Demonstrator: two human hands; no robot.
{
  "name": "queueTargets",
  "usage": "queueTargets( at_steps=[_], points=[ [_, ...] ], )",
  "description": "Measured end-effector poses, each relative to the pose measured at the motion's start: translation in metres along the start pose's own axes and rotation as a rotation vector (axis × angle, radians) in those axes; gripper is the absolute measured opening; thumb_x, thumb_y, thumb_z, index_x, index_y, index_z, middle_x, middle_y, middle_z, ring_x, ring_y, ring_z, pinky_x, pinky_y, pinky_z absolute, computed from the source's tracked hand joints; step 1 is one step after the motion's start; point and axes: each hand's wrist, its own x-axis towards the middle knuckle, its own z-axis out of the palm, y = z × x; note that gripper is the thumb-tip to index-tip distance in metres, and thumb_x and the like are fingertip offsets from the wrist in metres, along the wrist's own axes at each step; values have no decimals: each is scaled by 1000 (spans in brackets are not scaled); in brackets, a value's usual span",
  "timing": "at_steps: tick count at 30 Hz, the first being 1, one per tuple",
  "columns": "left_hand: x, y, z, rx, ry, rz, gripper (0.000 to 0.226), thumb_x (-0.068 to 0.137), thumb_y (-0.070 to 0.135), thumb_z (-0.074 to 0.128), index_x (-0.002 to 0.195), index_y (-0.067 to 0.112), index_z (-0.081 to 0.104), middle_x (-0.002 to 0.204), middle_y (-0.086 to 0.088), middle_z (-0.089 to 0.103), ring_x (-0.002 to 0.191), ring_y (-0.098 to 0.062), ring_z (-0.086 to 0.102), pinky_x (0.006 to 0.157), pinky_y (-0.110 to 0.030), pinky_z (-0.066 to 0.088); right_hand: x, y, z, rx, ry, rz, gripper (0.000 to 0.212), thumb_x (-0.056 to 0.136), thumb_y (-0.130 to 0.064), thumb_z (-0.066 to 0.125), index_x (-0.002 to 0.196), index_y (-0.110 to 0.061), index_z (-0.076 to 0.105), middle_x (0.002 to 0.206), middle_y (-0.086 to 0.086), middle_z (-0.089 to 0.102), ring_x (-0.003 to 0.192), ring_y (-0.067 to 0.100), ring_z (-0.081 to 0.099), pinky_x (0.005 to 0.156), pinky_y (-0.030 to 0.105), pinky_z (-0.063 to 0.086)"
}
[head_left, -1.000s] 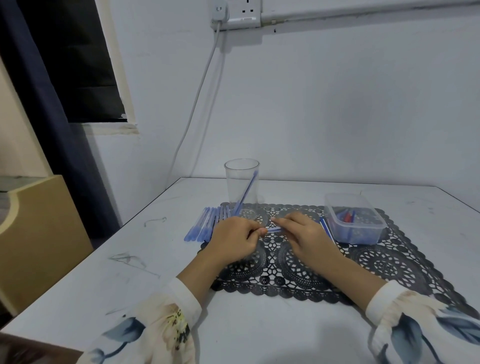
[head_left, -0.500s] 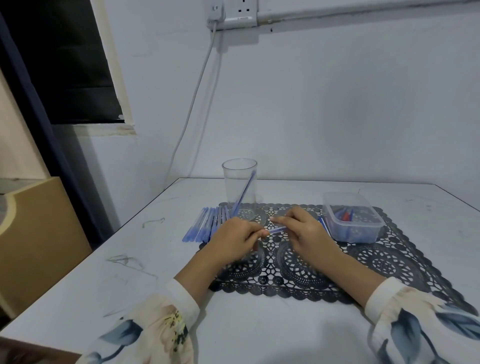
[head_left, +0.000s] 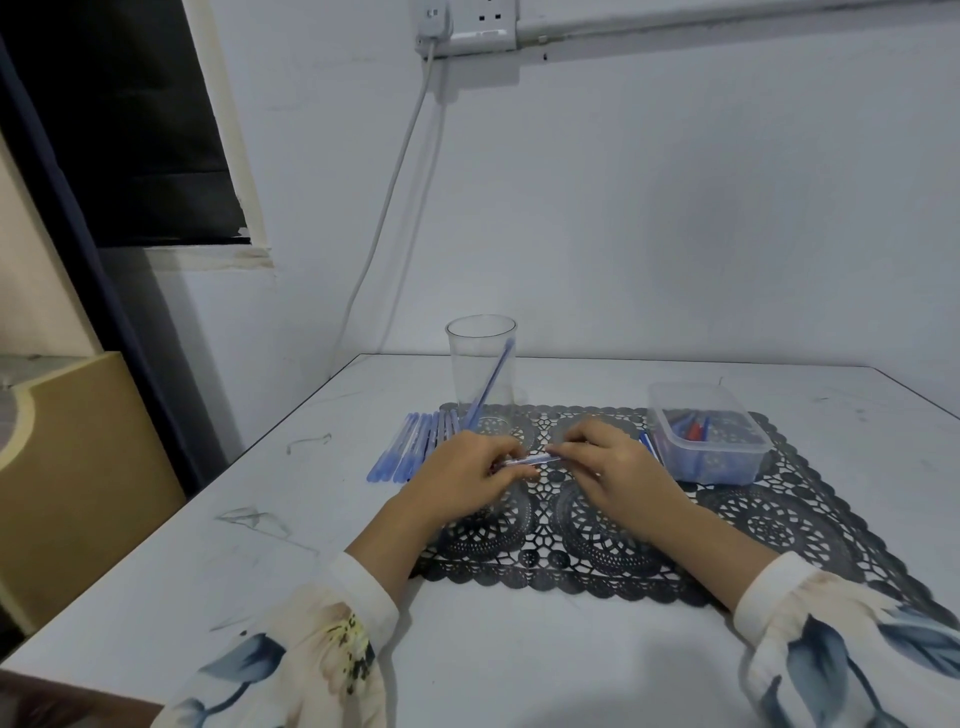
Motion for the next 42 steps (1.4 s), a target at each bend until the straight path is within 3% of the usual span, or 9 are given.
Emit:
queueTargets(
  at_steps=[4,14,20,25,29,36,42],
  points=[
    [1,-2,1,20,12,-3,27,89,45,55,98,22,65,65,0,63,53,-8,51,56,-25,41,1,-3,-1,-8,4,-30,32,87,-25,49,95,-4,72,84,7,64,71,19,61,65,26,52],
    [1,-3,3,-33,20,26,26,89,47,53,96,27,68,61,-2,64,53,-13,58,60,-29,48,0,1,3,-1,-5,-29,27,84,-13,52,103,-2,68,86,9,61,74,20,60,69,22,47],
    [-1,-3,3,-80,-15,10,31,92,43,50,83,19,68,59,-6,64,49,-11,52,60,-35,48,0,2,3,1,8,-52,30,87,-14,48,104,0,68,86,10,60,74,21,59,70,24,48],
    [-2,-3,0,-139,-31,-22,40,94,38,49,73,7,64,57,-13,60,52,-21,54,64,-40,48,1,1,3,-8,15,-70,31,87,-10,44,104,1,68,84,12,60,76,21,56,71,24,45],
    [-2,-3,-2,-117,-27,-7,40,94,36,49,57,21,51,48,2,48,47,-12,44,59,-36,45,0,5,0,4,19,-19,33,86,-11,43,105,-1,67,86,11,58,80,15,50,73,18,42],
    [0,-8,0,-10,-6,6,39,95,39,45,65,16,53,53,-3,50,52,-16,49,56,-32,40,0,2,-3,-57,-23,34,37,87,-23,42,97,-2,71,88,9,59,77,19,57,73,16,42],
    [0,-10,-1,83,20,23,37,96,41,42,81,15,63,60,-5,59,58,-18,55,59,-34,42,1,2,-3,-128,-67,42,22,84,-14,50,95,-7,67,87,3,63,76,18,59,74,22,44]
  ],
)
